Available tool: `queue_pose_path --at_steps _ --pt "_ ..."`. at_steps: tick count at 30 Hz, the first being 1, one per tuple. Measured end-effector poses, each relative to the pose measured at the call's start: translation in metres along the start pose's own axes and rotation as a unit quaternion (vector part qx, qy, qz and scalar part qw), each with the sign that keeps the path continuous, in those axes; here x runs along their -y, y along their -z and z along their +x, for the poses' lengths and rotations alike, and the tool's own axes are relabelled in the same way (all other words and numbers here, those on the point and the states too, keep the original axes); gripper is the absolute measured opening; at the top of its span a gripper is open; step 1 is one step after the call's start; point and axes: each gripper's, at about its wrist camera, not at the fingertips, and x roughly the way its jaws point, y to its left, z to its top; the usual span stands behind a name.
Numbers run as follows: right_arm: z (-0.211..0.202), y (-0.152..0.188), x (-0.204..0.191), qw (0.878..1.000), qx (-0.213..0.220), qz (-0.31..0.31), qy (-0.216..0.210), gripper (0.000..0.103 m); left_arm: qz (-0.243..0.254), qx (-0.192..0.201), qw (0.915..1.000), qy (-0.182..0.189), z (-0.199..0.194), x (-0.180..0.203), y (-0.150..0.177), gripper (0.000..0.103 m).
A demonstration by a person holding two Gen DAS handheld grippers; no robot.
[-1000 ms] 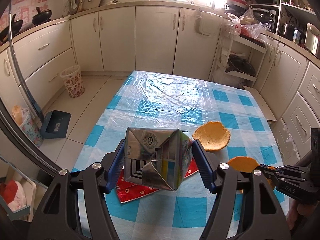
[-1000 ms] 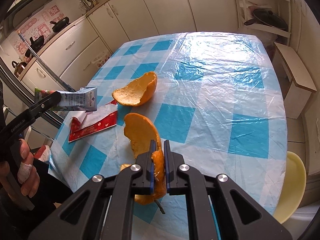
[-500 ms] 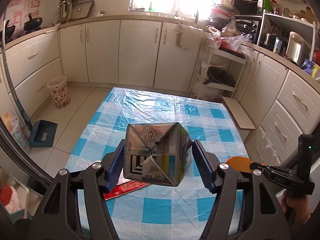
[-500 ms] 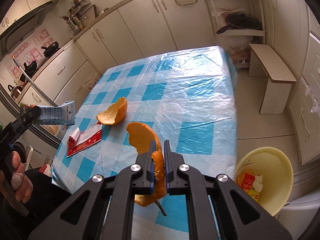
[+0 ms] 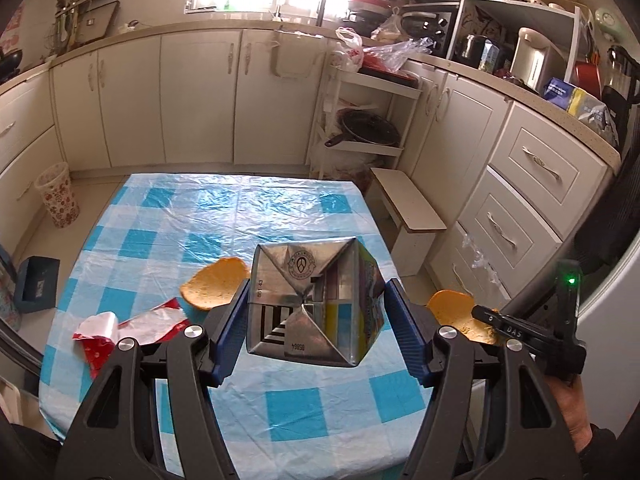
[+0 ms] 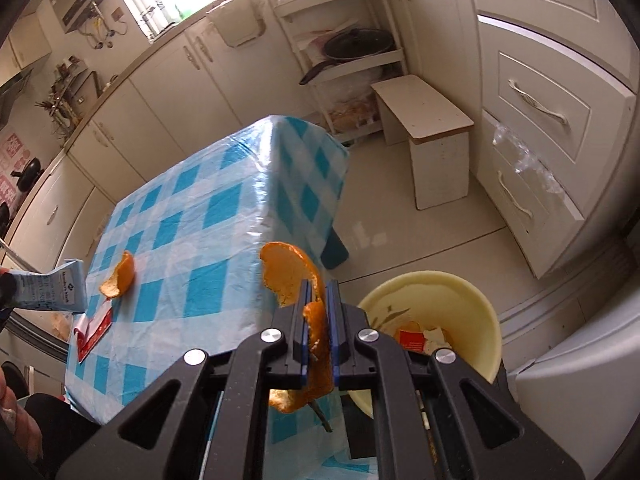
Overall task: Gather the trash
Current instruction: 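Carry the milk carton and orange peel over the yellow bucket with both tools, then open both tools to drop the carton and peel into the bucket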
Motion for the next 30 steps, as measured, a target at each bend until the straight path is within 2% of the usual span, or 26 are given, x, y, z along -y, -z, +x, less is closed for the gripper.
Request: queue_pose_path --at_steps 2,3,4,5,6,9,13,18,21,24,27,30 --pt "0.011 0.002 0.014 1.000 -0.013 0.026 0.009 0.009 0.004 -0.008 0.9999 0.010 0.007 0.014 0.000 0.063" --pt "0.016 0.003 0.022 0.999 -0.020 0.042 0.016 0.013 0.006 -0.012 0.9998 0.014 0.011 0.022 0.001 0.063" --pt "0.020 0.003 0.031 0.998 -0.025 0.058 0.019 0.019 0.008 -0.015 0.9997 0.017 0.015 0.028 0.002 0.063" --pt "0.021 0.003 0.038 0.997 -0.023 0.076 0.015 0.030 0.010 -0.020 0.9995 0.021 0.020 0.035 0.003 0.063" --pt "0.018 0.003 0.043 0.996 -0.017 0.089 0.010 0.037 0.012 -0.025 0.9993 0.026 0.026 0.042 0.005 0.063" --pt "-0.001 -0.001 0.048 0.994 0.020 0.105 -0.002 0.038 0.020 -0.042 0.9982 0.038 0.044 0.064 0.011 0.063" --pt "-0.042 -0.011 0.048 0.987 0.100 0.122 -0.027 0.050 0.042 -0.067 0.9954 0.054 0.068 0.098 0.022 0.062" --pt "-0.101 -0.018 0.050 0.970 0.205 0.129 -0.027 0.055 0.073 -0.095 0.9899 0.076 0.098 0.149 0.036 0.062" --pt "-0.126 -0.020 0.056 0.959 0.249 0.133 -0.016 0.057 0.086 -0.120 0.9851 0.088 0.123 0.175 0.045 0.062" --pt "-0.133 -0.025 0.063 0.955 0.261 0.142 -0.019 0.058 0.098 -0.161 0.9780 0.089 0.155 0.199 0.057 0.063" --pt "-0.130 -0.028 0.068 0.955 0.254 0.148 -0.029 0.058 0.099 -0.195 0.9718 0.089 0.179 0.212 0.066 0.063" --pt "-0.128 -0.031 0.065 0.956 0.251 0.148 -0.040 0.058 0.094 -0.197 0.9717 0.090 0.181 0.215 0.067 0.063"
